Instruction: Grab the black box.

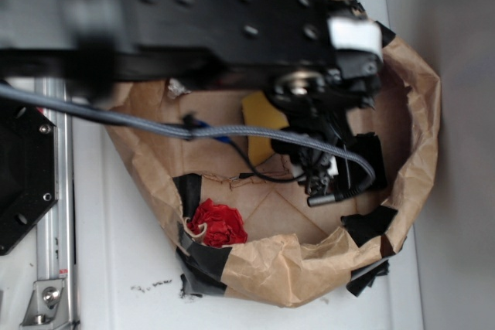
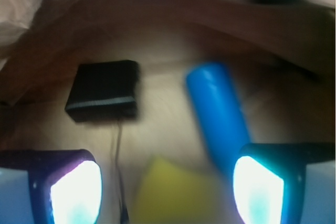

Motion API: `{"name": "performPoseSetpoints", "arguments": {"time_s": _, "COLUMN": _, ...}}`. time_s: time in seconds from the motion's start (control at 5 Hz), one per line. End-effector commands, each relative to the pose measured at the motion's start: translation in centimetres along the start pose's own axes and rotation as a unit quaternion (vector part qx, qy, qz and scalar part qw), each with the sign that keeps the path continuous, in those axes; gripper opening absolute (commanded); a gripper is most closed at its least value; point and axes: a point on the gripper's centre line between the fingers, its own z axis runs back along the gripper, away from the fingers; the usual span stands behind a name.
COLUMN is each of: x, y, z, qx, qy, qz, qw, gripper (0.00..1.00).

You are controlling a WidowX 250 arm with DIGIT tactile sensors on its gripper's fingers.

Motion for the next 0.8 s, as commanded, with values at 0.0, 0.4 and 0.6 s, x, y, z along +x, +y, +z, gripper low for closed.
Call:
{"name": "performPoseSetpoints", "arguments": {"time_s": 0.0, "x": 5.0, "y": -2.9, "z": -3.3, "qx": -0.045, "qy": -0.034, "qz": -0.026, "qw": 0.998, "gripper": 1.0}}
{"name": "performPoseSetpoints", "arguments": {"time_s": 0.4, "x": 4.4, "y": -3.8, "z": -0.5, "qx": -0.079, "qy": -0.081, "qz": -0.035, "qw": 0.993, "gripper": 1.0}}
{"name": "performPoseSetpoints", "arguments": {"time_s": 0.6, "x": 3.5, "y": -4.8, "z": -0.3, "qx": -0.09, "qy": -0.062, "qz": -0.054, "qw": 0.993, "gripper": 1.0}}
